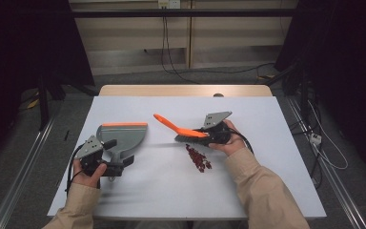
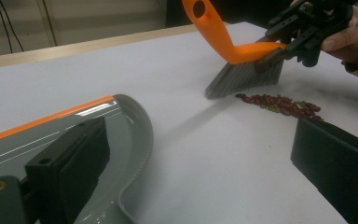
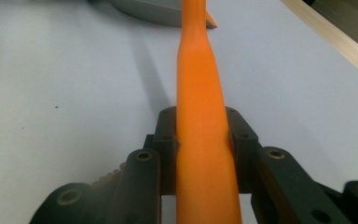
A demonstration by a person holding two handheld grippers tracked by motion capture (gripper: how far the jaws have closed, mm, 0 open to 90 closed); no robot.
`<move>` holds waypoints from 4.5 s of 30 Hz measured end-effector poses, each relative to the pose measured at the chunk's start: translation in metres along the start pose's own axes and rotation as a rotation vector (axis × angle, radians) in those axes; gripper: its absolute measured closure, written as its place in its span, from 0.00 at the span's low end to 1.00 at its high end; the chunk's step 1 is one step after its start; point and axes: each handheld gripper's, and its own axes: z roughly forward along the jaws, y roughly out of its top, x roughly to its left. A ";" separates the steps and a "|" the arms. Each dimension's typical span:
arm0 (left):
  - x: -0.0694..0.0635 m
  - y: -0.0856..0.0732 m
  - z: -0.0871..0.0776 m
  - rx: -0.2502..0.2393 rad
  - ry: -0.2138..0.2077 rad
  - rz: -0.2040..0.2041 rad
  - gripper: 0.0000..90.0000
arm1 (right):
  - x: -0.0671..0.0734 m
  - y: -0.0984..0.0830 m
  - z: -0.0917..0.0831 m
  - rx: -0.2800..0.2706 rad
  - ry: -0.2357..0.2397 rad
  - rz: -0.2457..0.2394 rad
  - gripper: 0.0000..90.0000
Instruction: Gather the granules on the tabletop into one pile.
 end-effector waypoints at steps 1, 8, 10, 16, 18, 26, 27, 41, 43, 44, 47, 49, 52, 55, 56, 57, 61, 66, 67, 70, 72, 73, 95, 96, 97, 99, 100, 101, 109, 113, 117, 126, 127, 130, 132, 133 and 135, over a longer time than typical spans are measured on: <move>0.000 0.000 0.000 0.002 0.001 0.000 0.05 | 0.001 0.000 -0.001 0.004 0.007 -0.006 0.79; 0.000 0.000 0.000 -0.001 0.002 0.000 0.05 | 0.006 0.000 -0.007 0.025 0.062 -0.045 0.79; 0.000 0.000 0.000 -0.001 0.003 0.001 0.05 | 0.008 -0.001 -0.009 0.031 0.075 -0.052 0.79; -0.001 0.000 -0.001 0.000 0.006 0.003 0.05 | 0.014 -0.003 -0.015 0.038 0.096 -0.067 0.79; -0.001 0.000 -0.001 0.001 0.006 0.001 0.05 | 0.016 -0.004 -0.017 0.038 0.104 -0.069 0.79; -0.002 0.000 0.000 0.002 0.002 0.004 0.05 | 0.023 -0.005 -0.022 0.041 0.113 -0.074 0.79; -0.002 0.000 0.000 0.005 0.002 0.005 0.05 | 0.024 -0.006 -0.022 0.038 0.112 -0.074 0.79; -0.003 0.000 0.001 0.006 0.004 0.010 0.05 | 0.036 -0.009 -0.028 0.029 0.119 -0.083 0.79; -0.003 0.000 0.002 0.005 0.002 0.011 0.05 | 0.037 -0.009 -0.029 0.026 0.121 -0.083 0.79; -0.003 0.000 0.002 0.005 0.001 0.010 0.05 | 0.038 -0.009 -0.029 0.025 0.118 -0.080 0.79; -0.004 0.000 0.002 0.004 0.001 0.008 0.05 | 0.039 -0.009 -0.030 0.022 0.118 -0.081 0.79; -0.004 0.000 0.002 0.006 0.002 0.009 0.05 | 0.040 -0.009 -0.030 0.021 0.116 -0.077 0.79; -0.004 0.000 0.003 0.008 0.001 0.013 0.05 | 0.038 -0.009 -0.029 0.013 0.094 -0.068 0.79; -0.003 0.000 0.003 0.009 0.002 0.011 0.05 | 0.037 -0.008 -0.029 0.000 0.085 -0.049 0.79; -0.003 0.000 0.003 0.008 0.002 0.007 0.05 | 0.037 -0.008 -0.029 -0.004 0.086 -0.049 0.79; -0.003 0.000 0.003 0.005 0.001 0.006 0.05 | 0.036 -0.008 -0.029 -0.013 0.079 -0.043 0.79; -0.003 0.000 0.003 0.006 0.001 0.005 0.05 | 0.033 -0.002 -0.033 -0.051 0.043 -0.004 0.79; -0.003 0.000 0.004 0.008 0.000 0.007 0.05 | 0.036 0.006 -0.037 -0.055 -0.073 0.163 0.79; -0.003 0.000 0.004 0.010 0.001 0.006 0.05 | 0.039 0.008 -0.037 -0.052 -0.108 0.200 0.79; -0.003 0.000 0.004 0.008 0.001 0.005 0.05 | 0.048 0.014 -0.034 -0.079 -0.179 0.303 0.79; -0.003 0.000 0.003 0.007 0.001 0.004 0.05 | 0.053 0.018 -0.032 -0.097 -0.216 0.354 0.79; -0.003 0.000 0.003 0.008 0.001 0.007 0.05 | 0.055 0.020 -0.031 -0.098 -0.228 0.381 0.79; -0.004 0.000 0.002 0.006 0.001 0.012 0.05 | 0.084 0.037 0.001 -0.113 -0.398 0.684 0.79; -0.004 0.000 0.002 0.008 0.001 0.013 0.05 | 0.085 0.038 0.002 -0.114 -0.403 0.690 0.79; -0.004 0.000 0.002 0.010 0.002 0.016 0.05 | 0.087 0.039 0.003 -0.116 -0.407 0.698 0.79; -0.004 0.000 0.003 0.009 0.000 0.017 0.05 | 0.089 0.042 0.007 -0.119 -0.415 0.712 0.79; -0.004 0.000 0.003 0.009 0.000 0.015 0.05 | 0.091 0.043 0.010 -0.122 -0.414 0.721 0.79; -0.004 0.000 0.003 0.010 0.001 0.016 0.05 | 0.092 0.044 0.014 -0.126 -0.414 0.730 0.79; -0.004 0.001 0.001 0.007 0.004 0.016 0.05 | 0.106 0.047 0.041 -0.110 -0.399 0.777 0.79; -0.003 0.001 0.000 0.004 0.004 0.014 0.05 | 0.106 0.038 0.040 -0.077 -0.426 0.783 0.79; -0.004 0.001 0.001 0.004 0.005 0.016 0.05 | 0.100 0.027 0.029 -0.070 -0.438 0.824 0.79; -0.005 0.001 0.001 0.002 0.010 0.012 0.05 | 0.102 0.020 0.016 -0.056 -0.460 0.835 0.79; -0.005 0.001 0.001 0.003 0.010 0.013 0.05 | 0.102 0.020 0.015 -0.055 -0.463 0.837 0.79; -0.005 0.001 0.001 0.002 0.010 0.012 0.05 | 0.101 0.018 0.012 -0.049 -0.469 0.840 0.79; -0.005 0.002 0.000 0.001 0.009 0.013 0.05 | 0.101 0.017 0.011 -0.048 -0.466 0.844 0.79; -0.005 0.002 0.000 0.001 0.010 0.012 0.05 | 0.101 0.017 0.010 -0.047 -0.470 0.844 0.79; -0.005 0.002 0.000 0.002 0.009 0.012 0.05 | 0.100 0.017 0.009 -0.045 -0.468 0.843 0.79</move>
